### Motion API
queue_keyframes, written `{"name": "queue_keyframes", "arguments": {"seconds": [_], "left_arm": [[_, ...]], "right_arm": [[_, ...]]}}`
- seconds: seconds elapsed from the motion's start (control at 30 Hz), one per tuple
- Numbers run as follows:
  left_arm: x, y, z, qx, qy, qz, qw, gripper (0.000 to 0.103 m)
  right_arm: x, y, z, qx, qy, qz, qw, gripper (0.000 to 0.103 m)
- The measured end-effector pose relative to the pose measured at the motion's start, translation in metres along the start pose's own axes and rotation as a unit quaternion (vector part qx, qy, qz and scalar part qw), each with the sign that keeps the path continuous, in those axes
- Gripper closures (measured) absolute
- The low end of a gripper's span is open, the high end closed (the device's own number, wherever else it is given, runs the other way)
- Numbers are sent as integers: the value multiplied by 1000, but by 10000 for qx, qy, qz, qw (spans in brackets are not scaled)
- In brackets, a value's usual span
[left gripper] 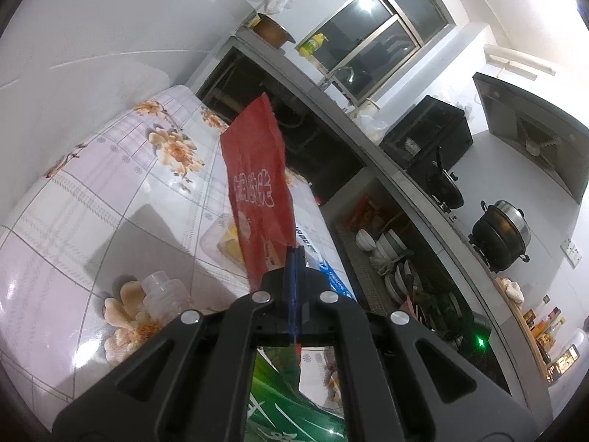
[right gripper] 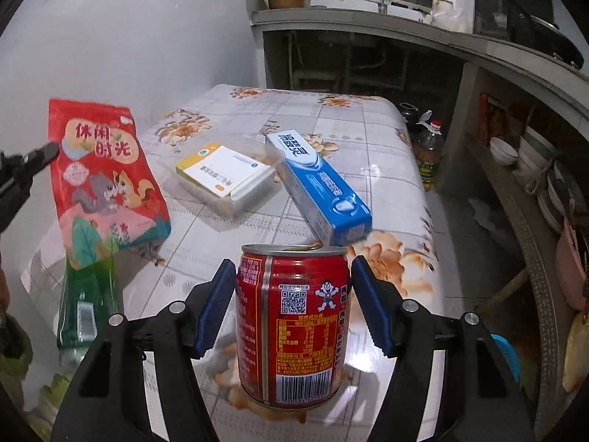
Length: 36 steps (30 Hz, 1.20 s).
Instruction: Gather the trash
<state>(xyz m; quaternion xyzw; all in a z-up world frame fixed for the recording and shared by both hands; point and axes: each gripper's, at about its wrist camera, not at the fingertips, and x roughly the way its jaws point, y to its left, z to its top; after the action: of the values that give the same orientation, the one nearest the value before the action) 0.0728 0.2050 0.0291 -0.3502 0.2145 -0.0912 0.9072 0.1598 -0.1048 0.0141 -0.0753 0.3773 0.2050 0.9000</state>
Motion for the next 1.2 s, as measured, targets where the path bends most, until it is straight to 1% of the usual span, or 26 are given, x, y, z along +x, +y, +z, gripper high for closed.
{"name": "queue_keyframes", "arguments": {"seconds": [0.13, 0.23, 0.37, 0.47, 0.6, 0.73, 0.87, 0.97, 1.0, 1.1, 1.17, 1.2], "left_arm": [[-4, -10, 0, 114, -34, -54, 9999, 103], [-6, -18, 0, 185, -42, -78, 9998, 103], [-6, -29, 0, 302, -20, -144, 9994, 103], [-4, -41, -1, 390, 15, -229, 9990, 103], [3, -63, -3, 581, 126, -435, 9973, 103], [16, -93, -7, 834, 333, -720, 9934, 103], [41, -132, -17, 1082, 656, -1040, 9865, 103], [64, -168, -29, 1319, 941, -1345, 9776, 103], [75, -185, -36, 1421, 1081, -1461, 9730, 103], [108, -227, -60, 1617, 1505, -1633, 9615, 103], [128, -249, -77, 1675, 1788, -1710, 9543, 103], [144, -265, -92, 1721, 2016, -1737, 9485, 103]], "right_arm": [[-8, 0, -13, 16, 1, -89, 10000, 40], [-18, -1, -23, 54, -91, -142, 9998, 40], [-33, -6, -35, 172, -324, -39, 9993, 40], [-38, -10, -40, 276, -402, 12, 9988, 40], [-46, -16, -45, 447, -520, 10, 9976, 40], [-57, -31, -50, 778, -653, 13, 9948, 40], [-76, -62, -64, 1357, -867, -25, 9869, 41], [-92, -94, -80, 1801, -1030, -169, 9781, 41], [-98, -105, -86, 1928, -1074, -254, 9750, 41], [-114, -143, -110, 2348, -1156, -617, 9632, 41], [-123, -173, -132, 2739, -1162, -807, 9513, 41], [-125, -185, -141, 2906, -1155, -867, 9459, 41]]}}
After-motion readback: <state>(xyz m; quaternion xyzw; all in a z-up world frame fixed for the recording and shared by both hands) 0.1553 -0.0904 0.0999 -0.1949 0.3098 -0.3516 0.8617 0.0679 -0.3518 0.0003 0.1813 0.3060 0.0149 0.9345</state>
